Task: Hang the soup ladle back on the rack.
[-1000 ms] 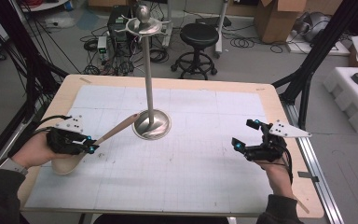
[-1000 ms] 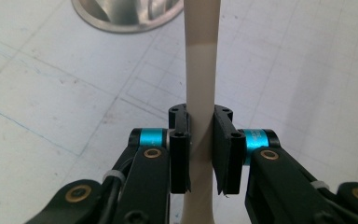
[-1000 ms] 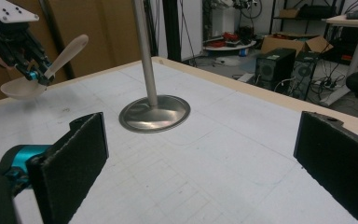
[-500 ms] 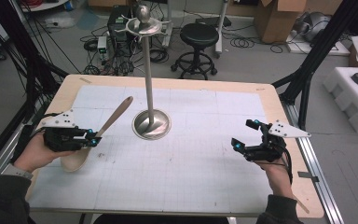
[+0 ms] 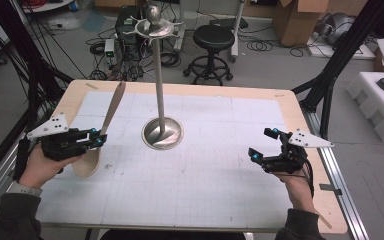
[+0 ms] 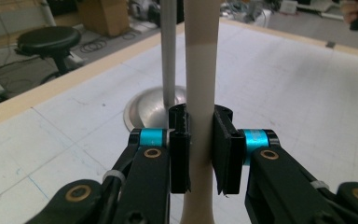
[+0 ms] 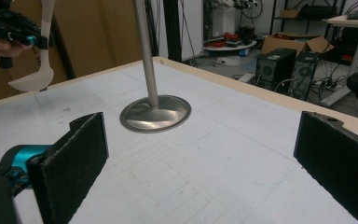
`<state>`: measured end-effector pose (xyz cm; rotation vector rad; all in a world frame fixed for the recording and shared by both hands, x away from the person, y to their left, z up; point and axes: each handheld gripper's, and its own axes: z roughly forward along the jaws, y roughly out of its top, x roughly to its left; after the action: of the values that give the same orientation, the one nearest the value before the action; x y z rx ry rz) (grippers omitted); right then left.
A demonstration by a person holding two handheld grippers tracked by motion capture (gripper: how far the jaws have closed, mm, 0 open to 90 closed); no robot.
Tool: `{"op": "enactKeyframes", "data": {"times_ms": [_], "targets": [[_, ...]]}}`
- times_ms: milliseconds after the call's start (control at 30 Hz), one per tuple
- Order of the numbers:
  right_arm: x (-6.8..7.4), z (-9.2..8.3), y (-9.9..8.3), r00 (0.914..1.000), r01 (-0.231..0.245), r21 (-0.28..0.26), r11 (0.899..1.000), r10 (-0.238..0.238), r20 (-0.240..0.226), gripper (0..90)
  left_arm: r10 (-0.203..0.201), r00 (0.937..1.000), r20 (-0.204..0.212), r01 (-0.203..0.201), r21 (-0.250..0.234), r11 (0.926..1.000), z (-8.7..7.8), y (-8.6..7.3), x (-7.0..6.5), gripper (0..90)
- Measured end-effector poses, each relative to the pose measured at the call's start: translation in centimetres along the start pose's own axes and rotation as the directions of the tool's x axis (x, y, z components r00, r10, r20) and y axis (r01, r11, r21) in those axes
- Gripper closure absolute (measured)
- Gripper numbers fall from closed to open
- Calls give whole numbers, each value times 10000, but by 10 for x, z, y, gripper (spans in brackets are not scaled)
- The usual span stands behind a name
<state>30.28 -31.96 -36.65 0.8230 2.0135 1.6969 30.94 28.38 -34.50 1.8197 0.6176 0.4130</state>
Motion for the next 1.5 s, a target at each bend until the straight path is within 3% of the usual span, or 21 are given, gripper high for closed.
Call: {"op": "enactKeyframes", "data": {"times_ms": [200,333,600,767,1200,1500], "targets": [[0,0,0,10000,-23,19,10000,23,6,20,-326,9964,-780,255,-907,9955,-3,-1,-5,780],[0,-1,0,10000,6,-12,10000,-6,24,20,-468,9866,-1565,246,-1414,9896,-2,0,-10,779],[0,-1,0,10000,3,-38,10000,-3,18,20,-739,9765,-2022,349,-1896,9812,-1,5,-10,779],[0,-2,0,10000,-26,-41,10000,26,13,20,-805,9730,-2161,340,-2110,9769,-2,10,-10,780],[1,-4,2,10000,23,-166,9999,-23,20,20,-650,9797,-1895,178,-2409,9704,5,30,-16,780],[1,-5,3,10000,8,-238,9997,-7,18,20,-637,9801,-1882,163,-2436,9697,10,42,-12,780]]}}
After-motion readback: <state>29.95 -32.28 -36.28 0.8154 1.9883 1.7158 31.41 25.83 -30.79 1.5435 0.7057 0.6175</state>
